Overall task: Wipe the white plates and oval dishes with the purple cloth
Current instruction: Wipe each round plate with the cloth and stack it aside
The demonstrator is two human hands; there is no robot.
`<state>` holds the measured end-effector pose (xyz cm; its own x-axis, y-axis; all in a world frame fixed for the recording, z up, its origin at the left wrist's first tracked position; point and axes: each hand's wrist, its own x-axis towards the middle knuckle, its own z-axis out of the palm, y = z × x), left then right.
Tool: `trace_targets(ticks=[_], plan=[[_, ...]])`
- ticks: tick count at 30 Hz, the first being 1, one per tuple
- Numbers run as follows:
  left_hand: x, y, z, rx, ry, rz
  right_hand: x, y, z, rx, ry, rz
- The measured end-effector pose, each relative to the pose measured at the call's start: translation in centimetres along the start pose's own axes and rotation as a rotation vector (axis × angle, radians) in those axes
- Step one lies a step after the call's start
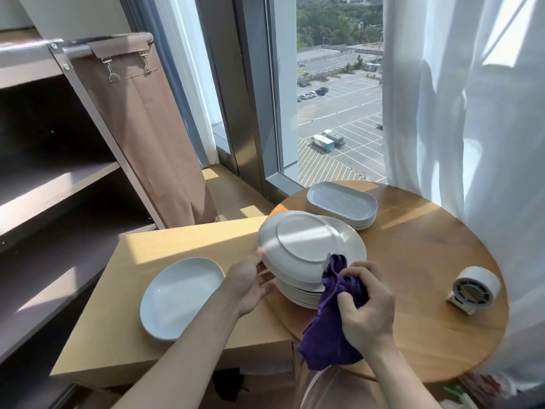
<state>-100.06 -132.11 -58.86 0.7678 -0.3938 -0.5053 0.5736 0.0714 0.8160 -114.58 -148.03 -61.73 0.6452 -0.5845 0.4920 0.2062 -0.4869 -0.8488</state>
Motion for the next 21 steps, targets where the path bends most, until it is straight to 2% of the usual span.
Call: trace_targets(ticks=[4, 10, 21], plan=[[0.5, -0.1, -0.4, 0.168, 0.047, 0.082, 0.5, 0.2, -0.4, -0.013, 0.065, 0.013], [1.8, -2.1, -1.2, 0.301, 0.092, 0.118, 1.3, 0.3, -0.8, -0.043, 0.106, 0.035], [3.5, -2.5, -0.3, 0.245, 0.165, 0.296, 2.1, 0.3, -0.5, -0.101, 0.049, 0.037]])
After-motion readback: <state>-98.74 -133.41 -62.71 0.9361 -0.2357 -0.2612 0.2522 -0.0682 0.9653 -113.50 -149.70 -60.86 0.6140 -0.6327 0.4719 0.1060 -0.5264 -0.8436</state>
